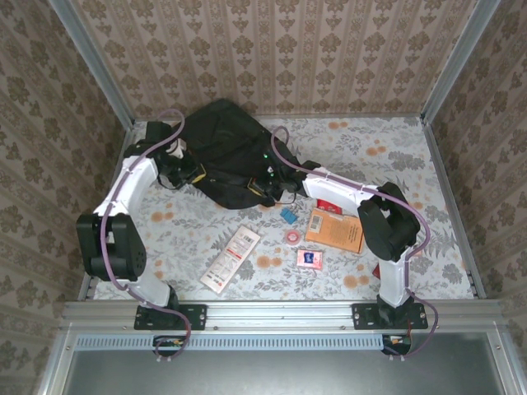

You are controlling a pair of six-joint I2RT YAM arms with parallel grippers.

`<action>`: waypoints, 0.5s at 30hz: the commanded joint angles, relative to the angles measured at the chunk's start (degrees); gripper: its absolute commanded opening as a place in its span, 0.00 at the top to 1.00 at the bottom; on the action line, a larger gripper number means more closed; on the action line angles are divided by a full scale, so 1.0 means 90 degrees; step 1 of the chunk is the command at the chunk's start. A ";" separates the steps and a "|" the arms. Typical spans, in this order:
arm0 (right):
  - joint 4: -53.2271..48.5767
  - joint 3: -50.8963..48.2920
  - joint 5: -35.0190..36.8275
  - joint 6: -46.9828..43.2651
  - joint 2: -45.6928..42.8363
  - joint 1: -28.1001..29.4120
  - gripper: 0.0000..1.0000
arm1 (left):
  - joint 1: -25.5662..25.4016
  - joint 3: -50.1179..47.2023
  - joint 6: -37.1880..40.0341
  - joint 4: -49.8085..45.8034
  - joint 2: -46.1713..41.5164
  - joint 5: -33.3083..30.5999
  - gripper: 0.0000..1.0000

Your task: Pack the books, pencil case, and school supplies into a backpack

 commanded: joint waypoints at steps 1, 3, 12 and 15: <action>-0.0936 -0.0251 0.0346 -0.0369 -0.0189 -0.0209 1.00 | 0.0310 0.0269 0.0194 0.0076 -0.0033 -0.0690 1.00; -0.0962 -0.0277 0.0378 -0.0420 -0.0221 -0.0209 1.00 | 0.0343 0.0288 0.0258 -0.0015 -0.0065 -0.0927 1.00; -0.0854 -0.0066 0.0289 -0.0485 -0.0207 -0.0068 1.00 | 0.0035 0.0034 0.0254 0.0064 -0.0113 -0.0765 1.00; -0.0792 0.0041 0.0160 -0.0555 -0.0207 -0.0009 0.98 | -0.0001 -0.0082 0.0235 0.0013 -0.0274 -0.0646 0.90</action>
